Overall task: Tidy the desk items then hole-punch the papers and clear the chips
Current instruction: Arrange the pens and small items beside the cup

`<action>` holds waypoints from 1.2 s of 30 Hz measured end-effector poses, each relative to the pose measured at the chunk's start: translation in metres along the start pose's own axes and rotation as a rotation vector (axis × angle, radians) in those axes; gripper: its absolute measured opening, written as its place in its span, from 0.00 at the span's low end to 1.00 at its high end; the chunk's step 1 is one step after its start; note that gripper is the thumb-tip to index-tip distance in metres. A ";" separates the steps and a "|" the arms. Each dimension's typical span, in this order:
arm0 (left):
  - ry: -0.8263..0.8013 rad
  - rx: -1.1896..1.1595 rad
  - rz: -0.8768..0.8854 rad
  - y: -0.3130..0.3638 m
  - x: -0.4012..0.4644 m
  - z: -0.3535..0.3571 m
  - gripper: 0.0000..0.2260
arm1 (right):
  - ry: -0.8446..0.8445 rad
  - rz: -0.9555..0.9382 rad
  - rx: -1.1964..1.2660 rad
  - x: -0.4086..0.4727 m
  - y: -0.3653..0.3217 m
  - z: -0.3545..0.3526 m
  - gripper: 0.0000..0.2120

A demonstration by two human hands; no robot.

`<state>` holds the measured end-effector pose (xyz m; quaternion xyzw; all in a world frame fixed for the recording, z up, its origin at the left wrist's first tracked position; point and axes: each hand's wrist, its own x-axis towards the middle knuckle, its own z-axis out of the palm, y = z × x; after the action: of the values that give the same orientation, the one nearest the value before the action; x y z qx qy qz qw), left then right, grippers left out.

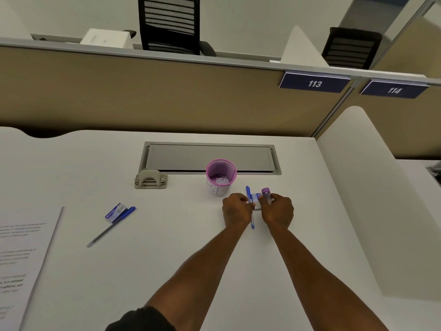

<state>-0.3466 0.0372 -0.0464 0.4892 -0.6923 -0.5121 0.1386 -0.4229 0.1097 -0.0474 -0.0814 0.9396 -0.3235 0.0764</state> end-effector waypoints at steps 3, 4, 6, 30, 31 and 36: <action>-0.002 -0.008 0.009 0.000 -0.001 -0.001 0.11 | 0.005 -0.029 0.003 -0.003 -0.001 0.001 0.21; -0.007 -0.014 0.014 0.000 -0.001 -0.001 0.11 | 0.010 -0.033 0.016 -0.005 -0.001 0.001 0.19; -0.017 -0.019 0.020 0.001 -0.001 -0.001 0.11 | 0.023 -0.033 0.045 -0.008 -0.001 0.002 0.15; 0.200 -0.106 0.099 -0.076 -0.101 -0.148 0.04 | 0.134 -0.313 0.453 -0.145 -0.055 0.021 0.05; 0.246 -0.096 0.097 -0.083 -0.102 -0.164 0.04 | 0.080 -0.358 0.470 -0.160 -0.063 0.029 0.05; 0.493 -0.056 0.057 -0.119 -0.094 -0.241 0.03 | -0.242 -0.518 0.427 -0.216 -0.104 0.068 0.04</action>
<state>-0.0708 -0.0239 -0.0122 0.5755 -0.6366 -0.3921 0.3313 -0.1883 0.0325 -0.0163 -0.3368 0.7832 -0.5092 0.1177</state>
